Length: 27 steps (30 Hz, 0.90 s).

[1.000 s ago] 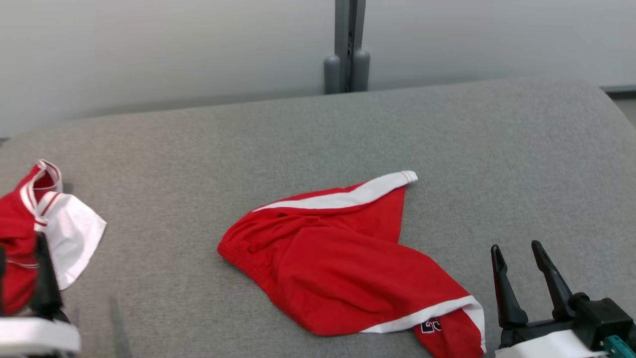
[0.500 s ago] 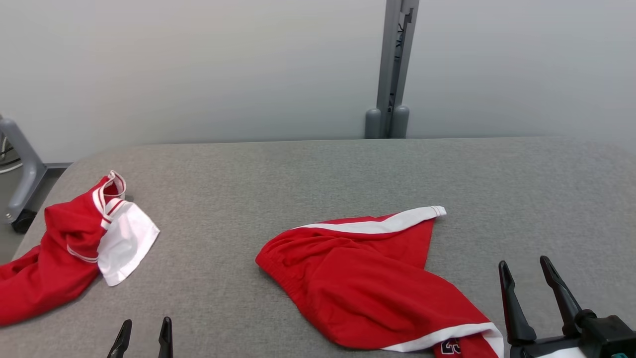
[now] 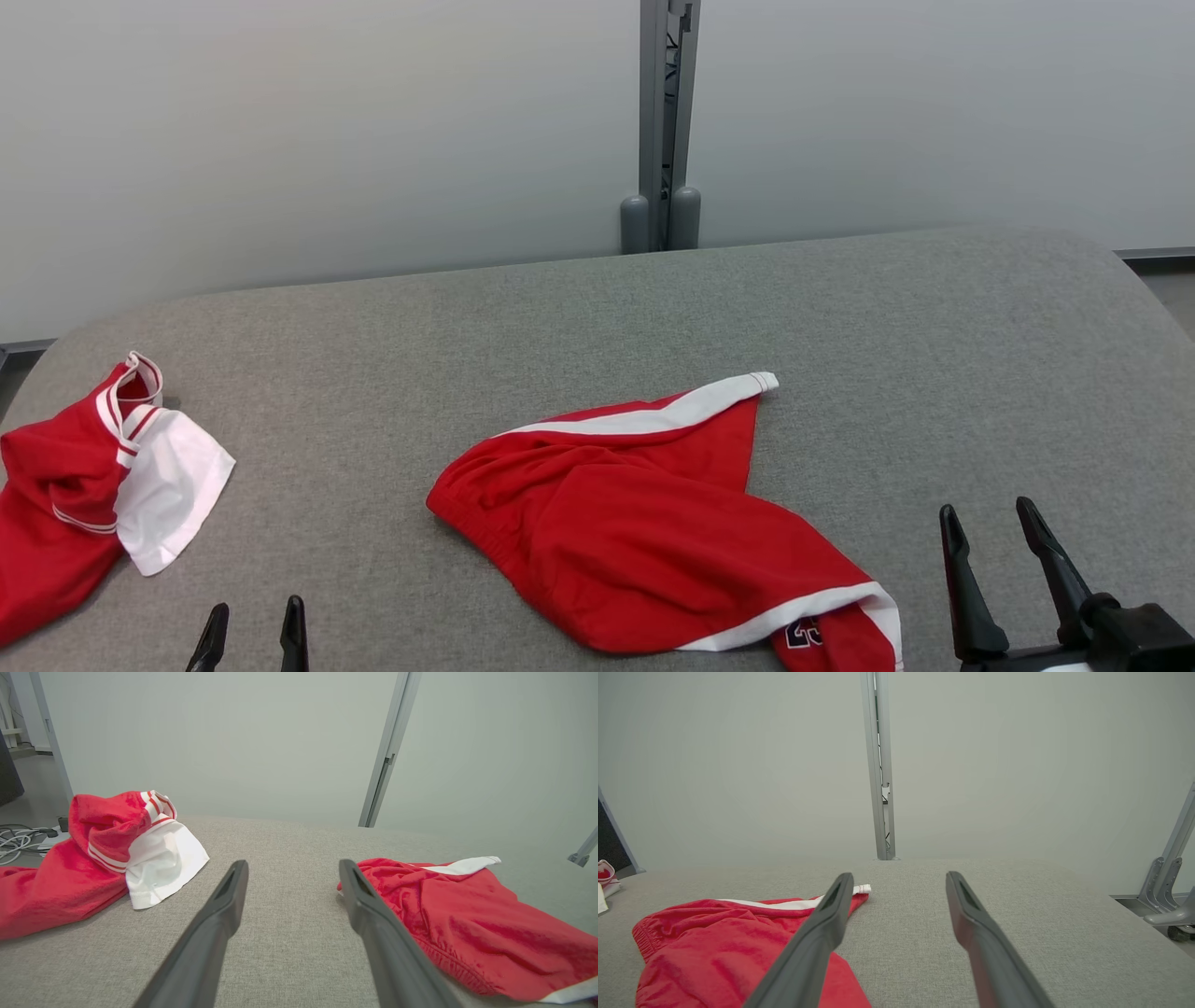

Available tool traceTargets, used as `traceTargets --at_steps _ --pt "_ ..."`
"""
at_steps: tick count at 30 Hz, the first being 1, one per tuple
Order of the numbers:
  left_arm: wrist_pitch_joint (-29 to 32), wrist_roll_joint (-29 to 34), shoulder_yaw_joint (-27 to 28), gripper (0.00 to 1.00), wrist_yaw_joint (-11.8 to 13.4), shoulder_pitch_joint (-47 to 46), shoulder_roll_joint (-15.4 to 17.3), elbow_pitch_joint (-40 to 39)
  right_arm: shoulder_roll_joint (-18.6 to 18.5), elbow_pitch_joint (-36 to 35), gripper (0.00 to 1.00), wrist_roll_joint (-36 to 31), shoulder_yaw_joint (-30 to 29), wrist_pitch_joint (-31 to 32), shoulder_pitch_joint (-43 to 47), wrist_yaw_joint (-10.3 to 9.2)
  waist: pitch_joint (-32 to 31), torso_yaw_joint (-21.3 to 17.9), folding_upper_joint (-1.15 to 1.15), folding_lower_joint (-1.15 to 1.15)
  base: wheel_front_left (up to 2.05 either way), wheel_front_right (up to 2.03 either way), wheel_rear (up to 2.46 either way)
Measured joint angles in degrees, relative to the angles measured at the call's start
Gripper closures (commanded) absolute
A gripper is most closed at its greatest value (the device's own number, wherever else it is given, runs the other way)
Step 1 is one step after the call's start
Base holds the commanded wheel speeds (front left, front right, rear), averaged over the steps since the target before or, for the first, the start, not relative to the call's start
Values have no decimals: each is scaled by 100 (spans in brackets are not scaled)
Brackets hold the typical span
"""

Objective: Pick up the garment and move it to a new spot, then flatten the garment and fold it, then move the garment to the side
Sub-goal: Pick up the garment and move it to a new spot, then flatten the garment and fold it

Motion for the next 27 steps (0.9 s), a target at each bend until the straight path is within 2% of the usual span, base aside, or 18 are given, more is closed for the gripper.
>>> traceTargets --at_steps 8,22,24,27 --pt "0 185 182 0 -157 -11 -133 66 0 37 0 3 7 0 -34 0 12 -27 0 0 0 0 0" --pt "0 313 312 0 -261 -71 -257 109 0 47 0 -34 78 -1 -126 0 69 -126 0 0 0 0 0" --pt "-2 207 16 0 -396 -154 -254 211 -1 26 0 -67 79 0 -154 0 107 -170 0 0 0 0 0" --pt "234 99 -950 0 -530 -317 -207 542 -1 7 0 -116 130 -1 -198 0 186 -247 0 0 0 0 0"
